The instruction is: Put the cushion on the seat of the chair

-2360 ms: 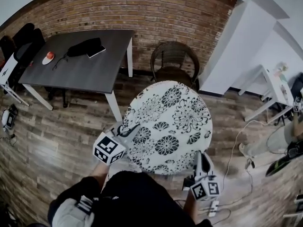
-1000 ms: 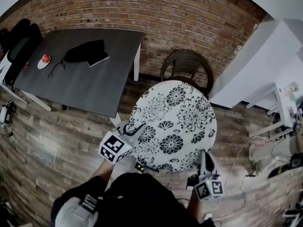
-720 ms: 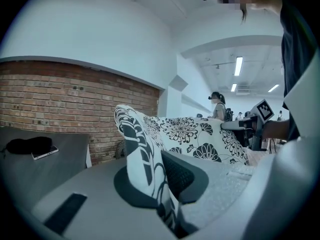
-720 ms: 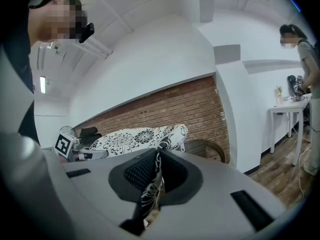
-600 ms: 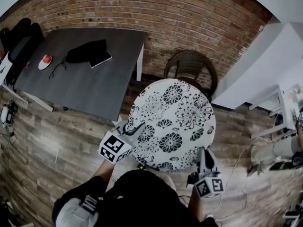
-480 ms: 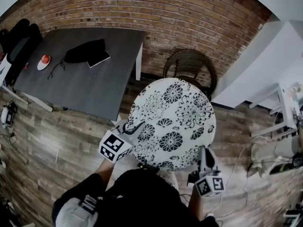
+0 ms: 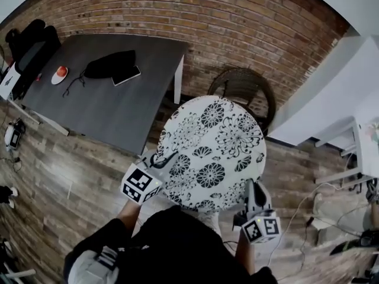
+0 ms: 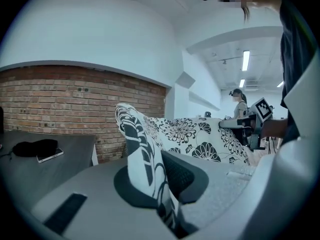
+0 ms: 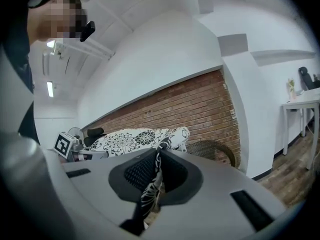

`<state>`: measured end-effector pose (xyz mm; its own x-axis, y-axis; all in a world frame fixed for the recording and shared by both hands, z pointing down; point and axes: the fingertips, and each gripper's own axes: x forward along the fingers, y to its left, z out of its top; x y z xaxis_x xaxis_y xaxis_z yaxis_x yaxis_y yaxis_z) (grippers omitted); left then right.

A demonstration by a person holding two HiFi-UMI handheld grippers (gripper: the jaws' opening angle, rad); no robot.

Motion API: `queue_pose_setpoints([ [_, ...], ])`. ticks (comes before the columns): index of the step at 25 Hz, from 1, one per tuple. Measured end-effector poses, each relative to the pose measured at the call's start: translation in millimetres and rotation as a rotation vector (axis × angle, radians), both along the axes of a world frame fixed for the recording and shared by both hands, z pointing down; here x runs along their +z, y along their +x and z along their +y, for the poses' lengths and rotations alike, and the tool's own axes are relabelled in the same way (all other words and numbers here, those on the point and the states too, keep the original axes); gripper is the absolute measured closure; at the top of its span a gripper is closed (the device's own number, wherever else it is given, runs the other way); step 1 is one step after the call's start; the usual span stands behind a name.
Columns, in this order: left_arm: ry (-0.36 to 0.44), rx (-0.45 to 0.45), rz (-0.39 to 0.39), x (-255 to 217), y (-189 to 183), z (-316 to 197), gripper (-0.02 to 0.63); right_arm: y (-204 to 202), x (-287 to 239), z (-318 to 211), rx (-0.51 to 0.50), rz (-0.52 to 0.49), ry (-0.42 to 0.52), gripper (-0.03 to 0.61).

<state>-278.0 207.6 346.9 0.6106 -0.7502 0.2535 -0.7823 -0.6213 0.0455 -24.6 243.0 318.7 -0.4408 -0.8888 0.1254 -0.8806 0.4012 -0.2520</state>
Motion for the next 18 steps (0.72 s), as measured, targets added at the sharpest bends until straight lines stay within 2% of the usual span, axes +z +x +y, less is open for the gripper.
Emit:
queue_pose_setpoints([
  [3, -0.015, -0.028, -0.001, 1, 5, -14, 0.601, 12, -3, -18, -0.017, -0.001, 0.005, 0.56],
  [8, -0.013, -0.026, -0.02, -3, 36, -46, 0.601, 44, 3, -48, -0.015, -0.009, -0.016, 0.56],
  [18, -0.046, 0.05, -0.029, 10, 113, -102, 0.601, 114, 13, -88, 0.057, -0.024, -0.043, 0.56],
])
